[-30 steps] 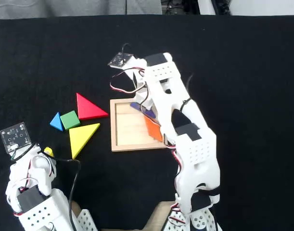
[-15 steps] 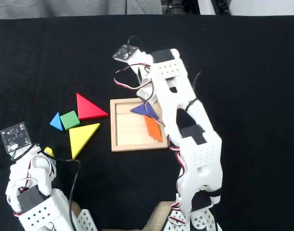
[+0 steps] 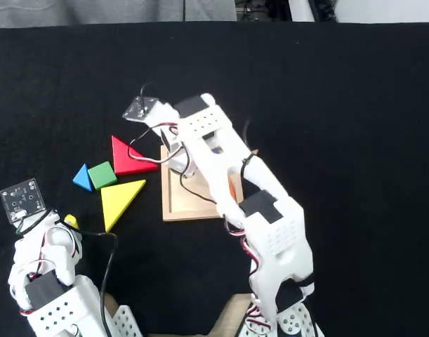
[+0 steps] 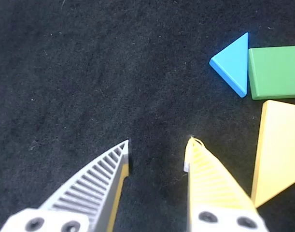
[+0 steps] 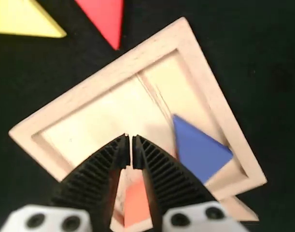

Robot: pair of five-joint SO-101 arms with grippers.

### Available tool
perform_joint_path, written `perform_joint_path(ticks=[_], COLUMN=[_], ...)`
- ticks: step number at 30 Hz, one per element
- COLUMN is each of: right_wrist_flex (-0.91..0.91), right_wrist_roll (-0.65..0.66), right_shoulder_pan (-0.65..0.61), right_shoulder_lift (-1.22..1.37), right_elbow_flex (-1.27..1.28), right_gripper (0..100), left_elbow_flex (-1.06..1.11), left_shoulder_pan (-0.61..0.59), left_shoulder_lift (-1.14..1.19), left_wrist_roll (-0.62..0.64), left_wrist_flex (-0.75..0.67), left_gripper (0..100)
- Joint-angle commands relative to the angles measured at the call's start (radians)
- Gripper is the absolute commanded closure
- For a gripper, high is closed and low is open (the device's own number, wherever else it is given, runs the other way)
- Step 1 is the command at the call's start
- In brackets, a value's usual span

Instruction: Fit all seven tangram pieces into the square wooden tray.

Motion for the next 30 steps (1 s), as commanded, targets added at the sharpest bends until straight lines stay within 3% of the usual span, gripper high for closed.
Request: perform_joint_path(ticks=[1,12,20,30], right_wrist_flex=[-0.06,-0.044,0.1,0.097], right_wrist_roll=[-0.008,-0.008,-0.009,-0.012], right_shoulder_pan=[0.052,0.183,0.109,0.026], right_shoulder_lift=[-0.05,0.074,-0.01,-0.024], right_elbow_flex=[0.004,-0.119,-0.225,-0.059], right_gripper=[98.7,98.7,98.7,98.7], left_elbow_flex=[0.013,0.013,0.013,0.013], left_shoulder_pan=[0.007,0.007,0.007,0.007], left_shoulder_lift=[-0.003,-0.003,-0.003,-0.003], left_wrist_roll=[0.0,0.0,0.0,0.0], left_wrist_flex=[-0.009,-0.009,-0.009,-0.009], left_gripper=[81,81,81,81])
